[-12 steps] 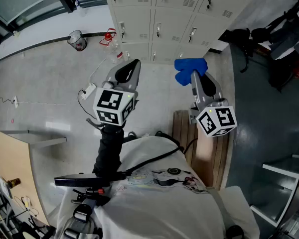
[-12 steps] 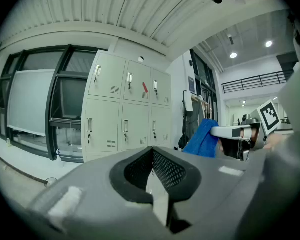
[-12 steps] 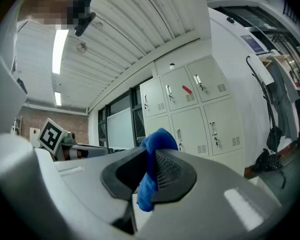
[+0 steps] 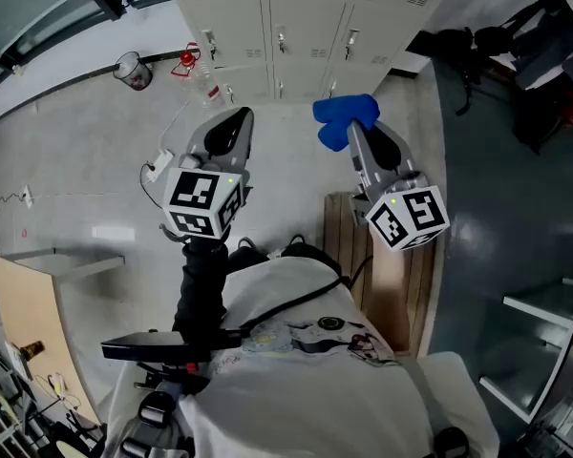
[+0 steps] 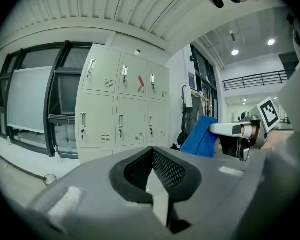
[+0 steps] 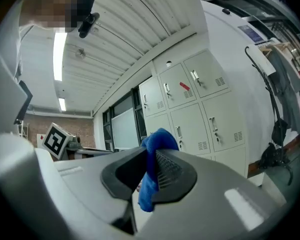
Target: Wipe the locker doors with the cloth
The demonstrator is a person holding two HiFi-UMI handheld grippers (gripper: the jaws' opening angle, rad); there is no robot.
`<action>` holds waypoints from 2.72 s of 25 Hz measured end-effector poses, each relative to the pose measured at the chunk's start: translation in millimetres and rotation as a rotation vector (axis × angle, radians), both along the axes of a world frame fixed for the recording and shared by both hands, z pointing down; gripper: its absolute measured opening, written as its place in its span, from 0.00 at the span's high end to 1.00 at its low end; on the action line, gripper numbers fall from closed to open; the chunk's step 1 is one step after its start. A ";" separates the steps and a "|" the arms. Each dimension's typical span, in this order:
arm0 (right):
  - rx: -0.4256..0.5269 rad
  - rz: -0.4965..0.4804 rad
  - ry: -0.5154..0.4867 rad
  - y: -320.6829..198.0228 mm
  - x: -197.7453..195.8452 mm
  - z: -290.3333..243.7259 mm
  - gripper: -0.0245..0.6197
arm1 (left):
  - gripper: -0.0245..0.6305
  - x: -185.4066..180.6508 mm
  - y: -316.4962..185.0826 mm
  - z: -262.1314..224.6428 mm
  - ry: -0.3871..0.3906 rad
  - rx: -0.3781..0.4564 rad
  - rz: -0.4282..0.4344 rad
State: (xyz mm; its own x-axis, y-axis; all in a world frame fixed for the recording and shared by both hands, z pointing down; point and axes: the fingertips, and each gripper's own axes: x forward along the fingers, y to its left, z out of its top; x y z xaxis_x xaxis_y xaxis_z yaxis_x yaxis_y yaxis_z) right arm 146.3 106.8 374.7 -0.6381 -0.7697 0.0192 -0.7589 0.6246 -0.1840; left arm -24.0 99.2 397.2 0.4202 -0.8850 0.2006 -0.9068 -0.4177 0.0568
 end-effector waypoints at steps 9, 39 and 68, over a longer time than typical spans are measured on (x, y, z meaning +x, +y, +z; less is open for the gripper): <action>0.009 -0.081 -0.059 -57.8 -11.2 3.7 0.91 | 0.96 -8.2 -19.4 22.5 -0.035 -0.036 -0.040; 0.296 0.061 0.366 -522.4 -208.7 -89.7 0.90 | 0.96 -152.1 -330.7 19.8 0.051 0.002 -0.036; 0.378 0.089 0.420 -519.2 -41.8 -97.2 0.90 | 0.96 -89.9 -413.8 -9.7 0.029 0.072 -0.003</action>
